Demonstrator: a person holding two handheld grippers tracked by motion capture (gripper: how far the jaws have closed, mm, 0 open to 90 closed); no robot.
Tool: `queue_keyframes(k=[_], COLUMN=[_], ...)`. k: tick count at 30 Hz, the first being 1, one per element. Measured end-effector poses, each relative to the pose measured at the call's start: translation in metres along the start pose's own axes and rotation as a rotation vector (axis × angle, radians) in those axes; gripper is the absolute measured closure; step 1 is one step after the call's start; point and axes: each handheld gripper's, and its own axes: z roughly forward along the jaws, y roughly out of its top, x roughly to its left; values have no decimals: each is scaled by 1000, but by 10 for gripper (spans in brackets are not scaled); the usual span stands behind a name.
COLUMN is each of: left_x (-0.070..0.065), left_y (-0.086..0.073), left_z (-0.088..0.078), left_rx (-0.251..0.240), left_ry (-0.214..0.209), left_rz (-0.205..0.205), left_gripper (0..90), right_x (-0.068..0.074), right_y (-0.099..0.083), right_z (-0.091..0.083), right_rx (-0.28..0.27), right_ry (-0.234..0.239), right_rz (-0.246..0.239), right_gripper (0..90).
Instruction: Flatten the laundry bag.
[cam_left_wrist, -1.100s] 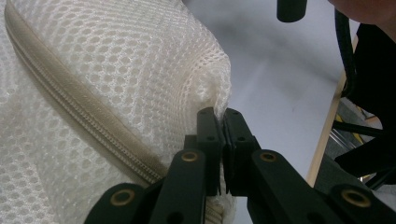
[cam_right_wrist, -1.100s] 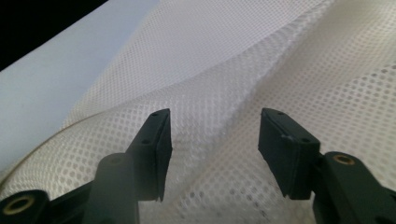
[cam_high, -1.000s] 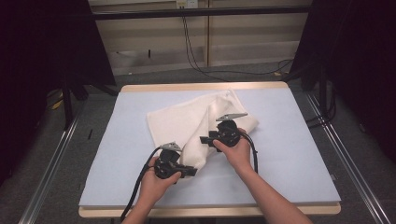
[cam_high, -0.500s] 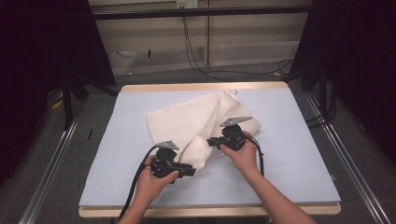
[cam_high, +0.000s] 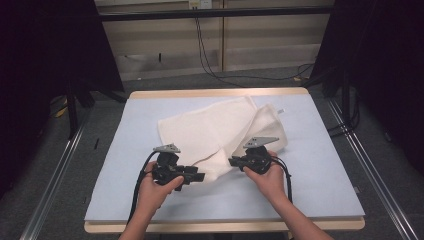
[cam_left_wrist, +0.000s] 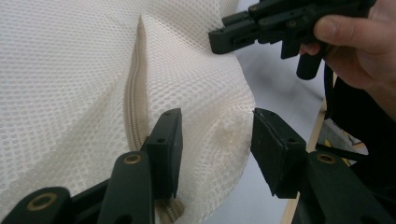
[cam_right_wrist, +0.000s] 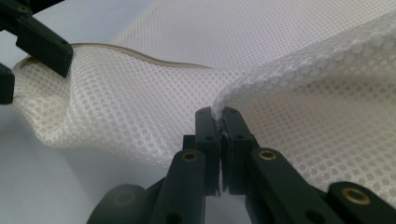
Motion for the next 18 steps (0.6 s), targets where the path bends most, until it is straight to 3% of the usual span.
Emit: queue_keyframes(k=[4,9,10,11,13,15,18], left_x=[5,7,8,7,11,17,25], left_y=[0,1,2,3,4,1,-2], left_z=[-3,-3,-5,-6,-10,-10,-5], left_rx=[-12,-2,-5,-19,4,6,52], left_ry=[-2,0,12,47,122,141,185], left_rz=[-20,-14,-3,-5,12,-7,-2], left_gripper=[508,461,457,410,349,336,338], right_x=[2,3,4,4,4,1,0], right_y=[-5,-8,-9,-9,-10,-13,-16], right_z=[-1,-1,-1,-2,-3,-4,-7], right_rx=[9,6,7,14,31,25,24], right_ry=[-5,-9,-10,-16,-48,-34,-37], right_rz=[7,12,8,8,-12,10,14], right_gripper=[869,868,868,869,868,868,866])
